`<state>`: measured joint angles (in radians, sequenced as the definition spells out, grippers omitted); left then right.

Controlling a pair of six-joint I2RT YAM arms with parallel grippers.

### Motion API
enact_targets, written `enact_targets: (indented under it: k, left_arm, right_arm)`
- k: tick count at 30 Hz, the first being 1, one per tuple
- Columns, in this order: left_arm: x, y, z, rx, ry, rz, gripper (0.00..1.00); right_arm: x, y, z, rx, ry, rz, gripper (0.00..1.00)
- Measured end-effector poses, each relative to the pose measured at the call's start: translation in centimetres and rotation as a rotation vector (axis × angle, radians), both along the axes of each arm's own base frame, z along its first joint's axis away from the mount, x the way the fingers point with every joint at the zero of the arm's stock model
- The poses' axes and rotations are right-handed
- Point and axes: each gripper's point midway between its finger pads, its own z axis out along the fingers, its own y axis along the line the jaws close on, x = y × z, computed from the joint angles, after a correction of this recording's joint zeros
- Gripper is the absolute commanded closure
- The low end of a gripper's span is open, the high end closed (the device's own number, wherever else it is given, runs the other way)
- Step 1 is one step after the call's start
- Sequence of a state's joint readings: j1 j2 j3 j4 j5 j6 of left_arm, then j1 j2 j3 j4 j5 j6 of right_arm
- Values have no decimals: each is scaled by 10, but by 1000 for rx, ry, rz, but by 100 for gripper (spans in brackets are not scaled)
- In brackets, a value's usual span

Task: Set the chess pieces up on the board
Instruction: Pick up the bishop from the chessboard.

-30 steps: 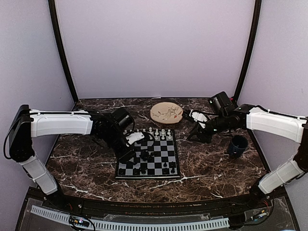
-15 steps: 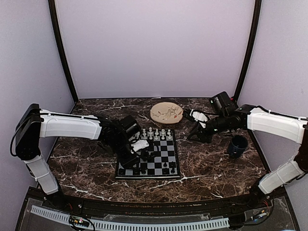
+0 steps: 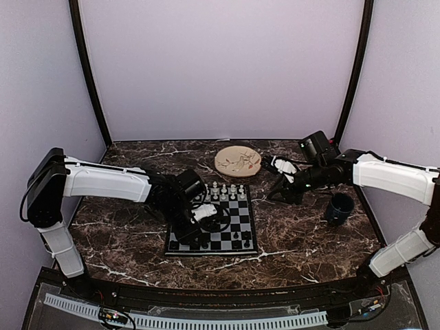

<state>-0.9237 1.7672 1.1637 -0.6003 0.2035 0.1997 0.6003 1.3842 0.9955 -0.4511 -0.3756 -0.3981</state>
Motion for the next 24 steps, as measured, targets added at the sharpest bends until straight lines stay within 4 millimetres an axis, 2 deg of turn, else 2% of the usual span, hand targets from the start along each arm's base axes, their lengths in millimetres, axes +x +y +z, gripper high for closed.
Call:
enact_targets:
  k: [8, 15, 24]
  left_arm:
    - [-2, 1, 0, 2, 6, 1, 67]
    - [-11, 2, 6, -22, 41, -4, 72]
    - [-22, 6, 2, -19, 87, -5, 75]
  right_arm:
    - [0, 1, -4, -4, 12, 2, 68]
    - [0, 2, -8, -4, 25, 8, 68]
    - [-1, 2, -9, -7, 29, 8, 67]
